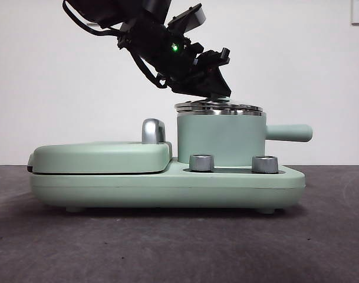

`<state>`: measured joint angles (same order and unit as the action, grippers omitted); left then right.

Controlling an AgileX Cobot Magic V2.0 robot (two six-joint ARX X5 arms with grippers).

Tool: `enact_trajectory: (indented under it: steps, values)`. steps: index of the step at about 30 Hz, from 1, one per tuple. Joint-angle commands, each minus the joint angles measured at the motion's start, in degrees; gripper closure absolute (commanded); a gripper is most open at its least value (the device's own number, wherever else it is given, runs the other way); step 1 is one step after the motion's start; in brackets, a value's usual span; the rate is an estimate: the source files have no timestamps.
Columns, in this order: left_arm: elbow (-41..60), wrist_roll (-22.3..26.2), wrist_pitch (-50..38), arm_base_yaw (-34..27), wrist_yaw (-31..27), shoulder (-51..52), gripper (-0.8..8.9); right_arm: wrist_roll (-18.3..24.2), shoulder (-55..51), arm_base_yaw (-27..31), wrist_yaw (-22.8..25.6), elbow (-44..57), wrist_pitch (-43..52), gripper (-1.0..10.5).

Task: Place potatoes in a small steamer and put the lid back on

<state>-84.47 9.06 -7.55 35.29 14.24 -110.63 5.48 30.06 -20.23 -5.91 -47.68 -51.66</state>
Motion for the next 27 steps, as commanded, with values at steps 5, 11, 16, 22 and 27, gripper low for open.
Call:
enact_trajectory:
  steps: [5, 11, 16, 22, 27]
  values:
    - [-2.16, 0.98, -3.04, 0.57, 0.24, -1.18, 7.99, -1.03, 0.13, -0.26, 0.2, -0.39, 0.11, 6.6]
    - [-2.16, 0.96, -3.19, 0.57, 0.83, -1.4, 7.99, -1.03, 0.13, -0.26, 0.2, -0.42, 0.11, 6.6]
    - [-2.16, 0.48, -4.09, 0.57, 1.44, -2.16, 7.99, -1.03, 0.13, -0.26, 0.22, -0.42, 0.11, 6.6]
    - [-2.16, 0.35, -3.43, 0.57, 1.44, -2.99, 7.99, -1.05, 0.13, -0.26, 0.44, -0.42, 0.07, 6.6]
    - [-2.16, 0.5, -2.69, 0.57, 1.44, -2.99, 7.99, -1.05, 0.13, -0.26, 0.44, -0.42, 0.02, 6.6]
